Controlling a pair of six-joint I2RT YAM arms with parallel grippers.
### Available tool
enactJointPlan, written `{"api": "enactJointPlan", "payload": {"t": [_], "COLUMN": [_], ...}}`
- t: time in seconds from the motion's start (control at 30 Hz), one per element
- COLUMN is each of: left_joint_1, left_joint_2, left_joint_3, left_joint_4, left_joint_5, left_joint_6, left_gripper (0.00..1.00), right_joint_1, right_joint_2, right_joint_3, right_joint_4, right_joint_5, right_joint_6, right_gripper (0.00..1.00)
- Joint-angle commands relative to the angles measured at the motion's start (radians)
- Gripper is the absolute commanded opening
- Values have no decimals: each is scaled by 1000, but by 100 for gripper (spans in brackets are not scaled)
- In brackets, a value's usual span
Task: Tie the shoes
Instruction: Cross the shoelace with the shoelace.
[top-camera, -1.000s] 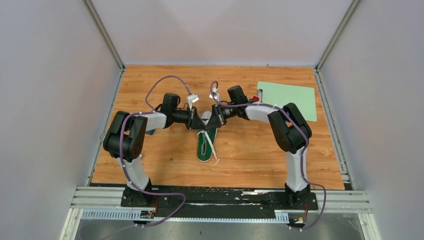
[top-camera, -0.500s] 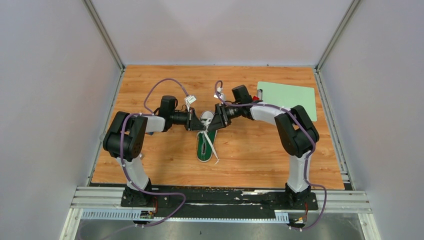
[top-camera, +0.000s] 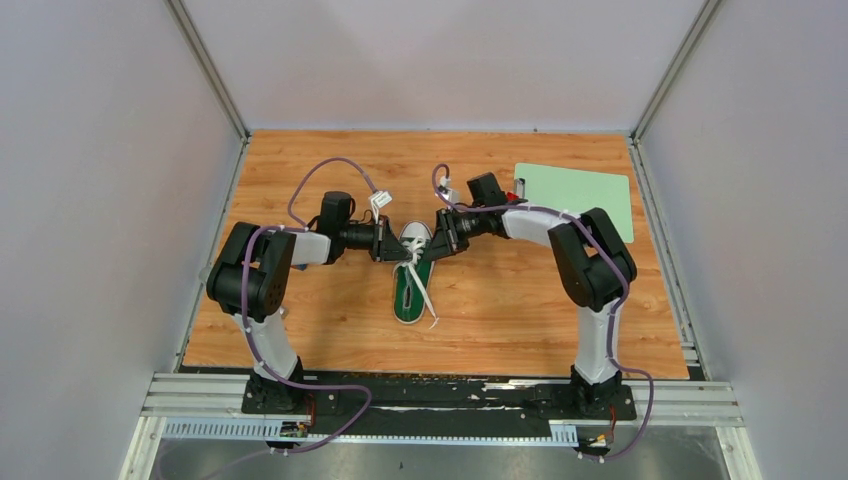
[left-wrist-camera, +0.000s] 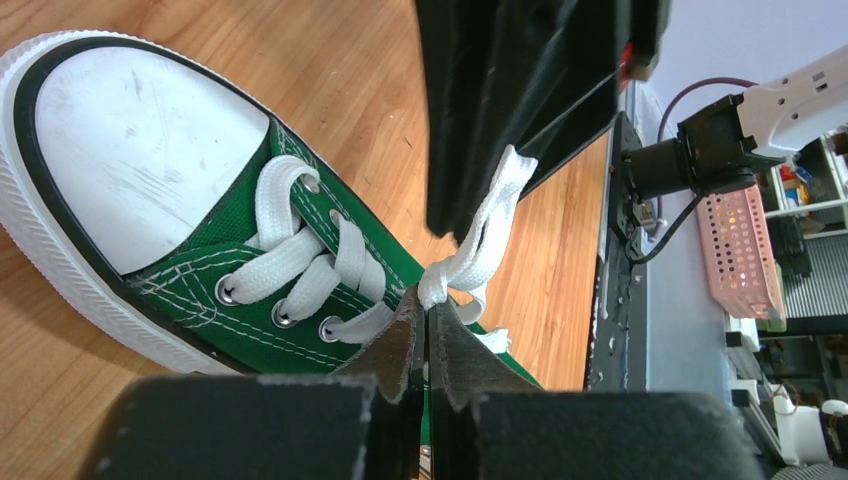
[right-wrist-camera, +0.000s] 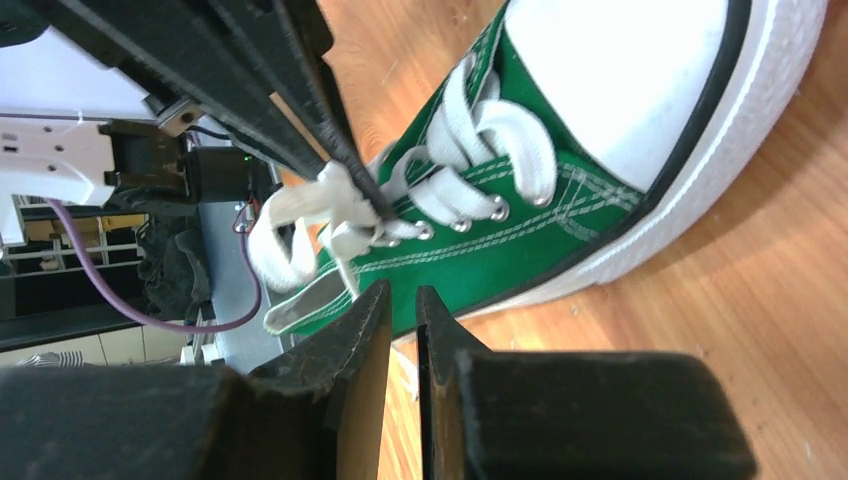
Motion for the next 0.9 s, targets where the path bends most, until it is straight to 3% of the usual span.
{"api": "enactJointPlan", "payload": {"t": [0.0,0.43,0.57,0.87], "left_joint_1": [2,2,2,2], "left_joint_2": [-7,-13,-11,-2], "left_joint_3": [-9,-8,-5,-3], "left_joint_4": [-15,-37,-36,-15], "left_joint_5": [33,35,39,49], "left_joint_6": [12,23,14,-22], "left_gripper": [0,0,0,0], "right_joint_1": [36,60,65,75], "right_joint_2": [62,93,103,129], "right_joint_3": [96,101,103,124], "right_joint_4": [-6,65,78,112], "right_joint_5": [26,-69,-58,-90], "right_joint_6": [-8,65,87,112], "right_gripper": [16,19,26,30]}}
